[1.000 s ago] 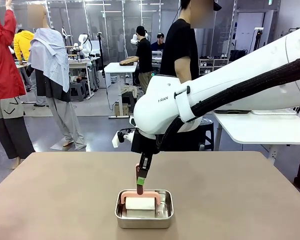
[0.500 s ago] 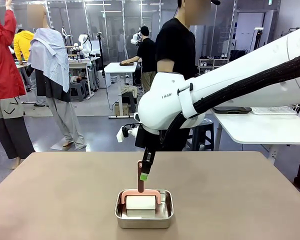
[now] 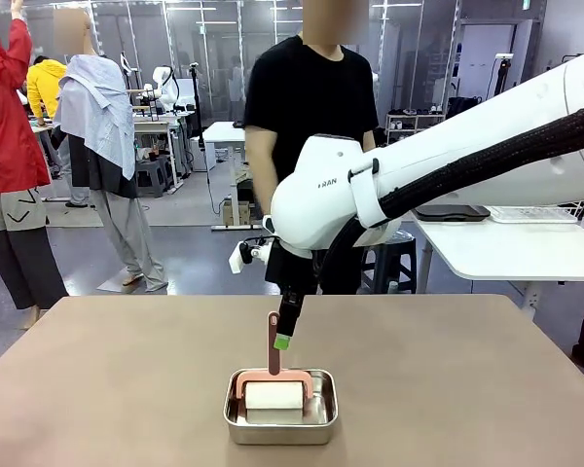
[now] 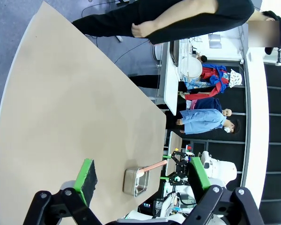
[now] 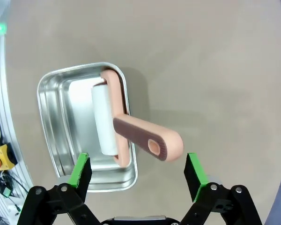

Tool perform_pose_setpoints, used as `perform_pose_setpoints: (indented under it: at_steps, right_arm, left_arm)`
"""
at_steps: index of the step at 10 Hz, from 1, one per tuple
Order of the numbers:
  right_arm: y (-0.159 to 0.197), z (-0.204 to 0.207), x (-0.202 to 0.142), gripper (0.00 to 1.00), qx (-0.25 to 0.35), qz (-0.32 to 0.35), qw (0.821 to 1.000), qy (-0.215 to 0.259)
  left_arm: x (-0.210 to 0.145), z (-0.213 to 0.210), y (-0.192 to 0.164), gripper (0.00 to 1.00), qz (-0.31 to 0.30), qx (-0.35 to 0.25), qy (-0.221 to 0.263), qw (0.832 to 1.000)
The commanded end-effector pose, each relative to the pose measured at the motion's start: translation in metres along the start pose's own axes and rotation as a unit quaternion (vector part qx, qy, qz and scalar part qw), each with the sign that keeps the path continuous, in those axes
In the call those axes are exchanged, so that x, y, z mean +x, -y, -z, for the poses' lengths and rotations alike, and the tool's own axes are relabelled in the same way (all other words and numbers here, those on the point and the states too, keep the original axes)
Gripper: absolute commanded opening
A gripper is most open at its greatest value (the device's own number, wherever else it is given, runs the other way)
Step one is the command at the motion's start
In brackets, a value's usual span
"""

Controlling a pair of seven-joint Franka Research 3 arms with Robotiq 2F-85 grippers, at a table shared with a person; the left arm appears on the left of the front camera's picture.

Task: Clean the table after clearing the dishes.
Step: Place the Lint Roller back on top of the Airtight Container.

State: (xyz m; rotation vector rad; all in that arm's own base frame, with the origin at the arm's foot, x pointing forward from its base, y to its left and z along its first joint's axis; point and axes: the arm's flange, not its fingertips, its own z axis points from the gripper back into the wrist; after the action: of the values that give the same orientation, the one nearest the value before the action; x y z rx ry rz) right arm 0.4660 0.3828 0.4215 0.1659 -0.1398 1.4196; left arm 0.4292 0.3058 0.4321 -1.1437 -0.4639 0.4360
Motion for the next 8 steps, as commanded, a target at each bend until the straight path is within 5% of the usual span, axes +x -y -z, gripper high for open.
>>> perform_pose_setpoints:
  at_steps: [1, 8]
  right_arm:
    - [-0.0019, -0.0046, 0.004, 1.0, 0.003, -0.003, 1.0, 0.016]
    - [-0.0019, -0.0046, 0.004, 1.0, 0.003, -0.003, 1.0, 0.016]
  left_arm:
    - [-0.0007, -0.0042, 0.0014, 1.0, 0.003, -0.002, -0.004, 1.0]
    - [-0.0007, -0.0042, 0.0014, 1.0, 0.003, -0.002, -0.004, 1.0]
